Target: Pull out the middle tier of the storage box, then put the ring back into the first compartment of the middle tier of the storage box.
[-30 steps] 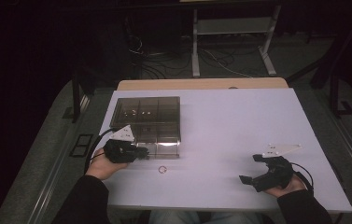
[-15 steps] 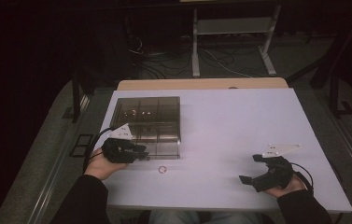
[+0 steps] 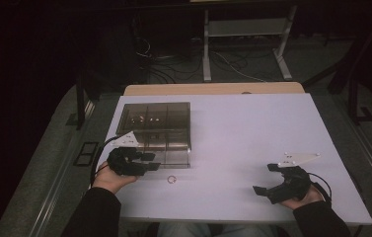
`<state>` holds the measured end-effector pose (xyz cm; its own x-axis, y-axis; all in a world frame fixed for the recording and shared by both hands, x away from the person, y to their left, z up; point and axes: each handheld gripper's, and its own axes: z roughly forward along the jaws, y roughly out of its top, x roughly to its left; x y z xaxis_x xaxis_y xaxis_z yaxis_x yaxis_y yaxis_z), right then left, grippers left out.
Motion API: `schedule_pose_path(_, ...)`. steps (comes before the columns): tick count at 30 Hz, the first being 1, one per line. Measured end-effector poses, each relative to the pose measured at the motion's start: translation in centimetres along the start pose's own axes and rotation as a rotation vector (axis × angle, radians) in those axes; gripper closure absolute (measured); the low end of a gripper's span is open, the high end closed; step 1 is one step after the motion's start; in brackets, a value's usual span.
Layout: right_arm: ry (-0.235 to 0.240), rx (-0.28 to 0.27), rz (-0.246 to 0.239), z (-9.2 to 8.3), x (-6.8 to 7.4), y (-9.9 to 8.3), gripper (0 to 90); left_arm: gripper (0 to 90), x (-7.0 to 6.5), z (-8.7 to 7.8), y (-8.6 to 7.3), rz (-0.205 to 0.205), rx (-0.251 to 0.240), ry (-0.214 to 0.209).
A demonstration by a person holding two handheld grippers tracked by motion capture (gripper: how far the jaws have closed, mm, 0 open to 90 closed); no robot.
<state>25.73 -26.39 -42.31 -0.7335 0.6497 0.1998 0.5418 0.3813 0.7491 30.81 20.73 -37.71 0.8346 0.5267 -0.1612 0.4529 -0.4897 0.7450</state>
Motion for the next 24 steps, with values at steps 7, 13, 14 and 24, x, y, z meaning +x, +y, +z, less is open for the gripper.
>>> schedule_pose_path(7,0.005,-0.005,-0.004,0.0,0.0,0.1,0.0,51.7,-1.0,0.3,-0.2,-0.024,-0.020,0.011)
schedule_pose_path(13,0.005,-0.005,-0.006,0.1,0.0,0.2,0.0,50.3,-1.5,0.5,-0.2,-0.037,-0.057,0.019)
schedule_pose_path(14,0.005,-0.004,-0.006,0.1,0.0,0.2,0.0,49.9,-1.6,0.5,-0.2,-0.035,-0.055,0.025)
schedule_pose_path(24,0.005,-0.005,-0.009,0.1,0.1,0.2,0.0,48.4,-2.8,1.0,-0.3,-0.019,-0.083,0.034)
